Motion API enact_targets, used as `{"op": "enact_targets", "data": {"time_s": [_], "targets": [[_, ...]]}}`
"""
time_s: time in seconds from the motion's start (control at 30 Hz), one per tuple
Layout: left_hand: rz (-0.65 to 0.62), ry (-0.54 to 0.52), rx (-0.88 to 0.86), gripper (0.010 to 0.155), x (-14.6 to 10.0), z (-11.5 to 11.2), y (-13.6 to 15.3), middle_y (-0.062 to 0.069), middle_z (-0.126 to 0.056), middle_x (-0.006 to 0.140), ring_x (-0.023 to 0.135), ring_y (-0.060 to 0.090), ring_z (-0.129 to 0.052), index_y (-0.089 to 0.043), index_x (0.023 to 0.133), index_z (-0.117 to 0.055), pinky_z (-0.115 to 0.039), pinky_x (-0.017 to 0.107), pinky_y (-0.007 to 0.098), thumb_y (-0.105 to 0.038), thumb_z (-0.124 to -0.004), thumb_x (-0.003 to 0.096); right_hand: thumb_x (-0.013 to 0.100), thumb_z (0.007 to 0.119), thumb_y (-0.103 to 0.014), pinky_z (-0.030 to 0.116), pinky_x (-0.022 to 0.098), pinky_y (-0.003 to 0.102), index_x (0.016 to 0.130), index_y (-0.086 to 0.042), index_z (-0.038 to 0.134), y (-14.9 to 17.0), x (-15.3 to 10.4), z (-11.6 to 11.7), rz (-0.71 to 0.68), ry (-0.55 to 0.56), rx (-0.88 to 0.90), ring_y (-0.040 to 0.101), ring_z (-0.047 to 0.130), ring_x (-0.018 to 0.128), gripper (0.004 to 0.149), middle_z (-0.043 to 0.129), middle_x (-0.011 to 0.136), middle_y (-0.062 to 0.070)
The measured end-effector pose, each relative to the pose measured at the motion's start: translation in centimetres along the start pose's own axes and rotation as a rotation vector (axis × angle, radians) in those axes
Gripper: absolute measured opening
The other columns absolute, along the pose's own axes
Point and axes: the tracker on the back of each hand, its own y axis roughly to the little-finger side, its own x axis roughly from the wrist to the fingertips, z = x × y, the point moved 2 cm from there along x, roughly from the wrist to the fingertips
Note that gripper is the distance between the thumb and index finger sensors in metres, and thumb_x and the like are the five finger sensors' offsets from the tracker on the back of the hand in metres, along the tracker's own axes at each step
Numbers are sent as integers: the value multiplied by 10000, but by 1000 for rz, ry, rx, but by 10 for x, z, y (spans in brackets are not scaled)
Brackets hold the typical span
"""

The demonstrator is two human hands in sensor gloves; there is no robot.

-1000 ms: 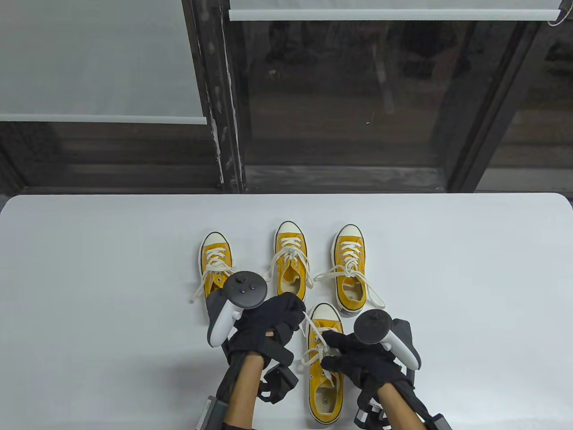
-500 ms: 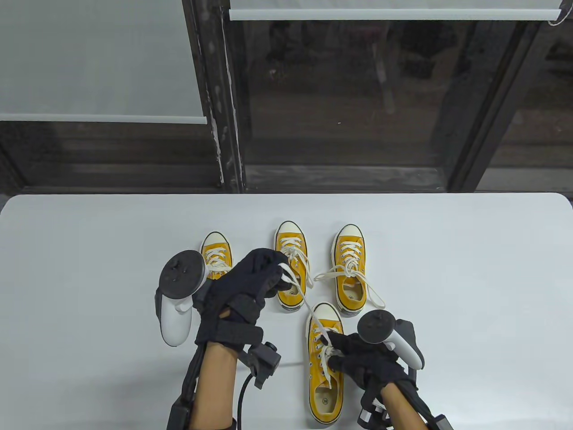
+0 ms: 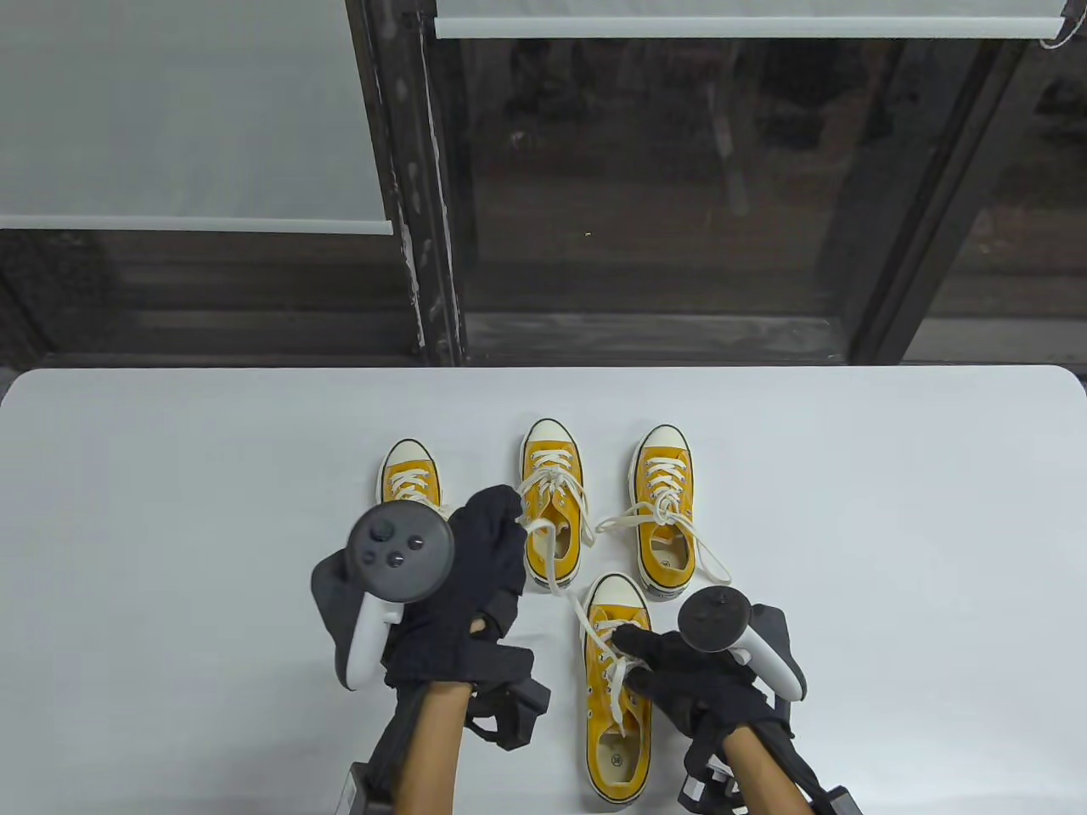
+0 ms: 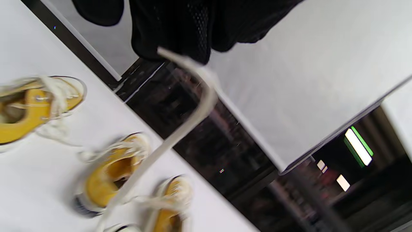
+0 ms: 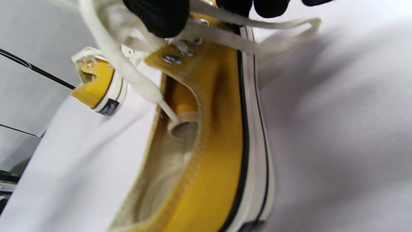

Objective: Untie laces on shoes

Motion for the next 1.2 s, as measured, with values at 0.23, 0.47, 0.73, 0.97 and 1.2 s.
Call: {"op": "enact_targets", "data": {"time_s": [0.23,0.47,0.73,0.97,1.2], "targets": [[80,283,82,484,19,-83,32,109,-784,1062,1018,356,-749,-193,1077,-681,-484,766,685,-321,-739,614,630,641,-504,515,737,600,1025,-226,648,-15,-32,-28,-38,404,-135,351,574,1042,483,517,1121,86],[139,499,279,438,30,-138,51,54,-823,1037,1032,320,-745,-242,1030,-743,-466,780,685,-288,-796,598,616,722,-481,568,695,588,737,-150,944,-17,-26,-19,-79,234,-102,347,749,921,417,785,959,54],[141,630,169,524,34,-171,64,-62,-654,1149,1169,273,-535,-391,1098,-567,-336,835,676,-472,-735,609,610,756,-337,559,703,578,918,-175,838,-15,-15,-10,-45,149,-95,350,700,952,358,686,1038,88],[144,651,82,426,34,-173,70,-68,-660,1128,1172,259,-512,-393,1077,-589,-309,843,669,-399,-614,652,599,777,-352,533,724,579,1037,-272,701,-16,-13,-5,-50,166,-127,346,622,1008,452,593,1092,79],[137,637,90,436,34,-173,69,-56,-693,1083,1160,247,-521,-300,1051,-627,-308,842,668,-436,-625,637,587,762,-445,513,740,579,949,-308,735,-17,-8,2,-32,268,-167,293,600,1030,387,557,1102,20]]}}
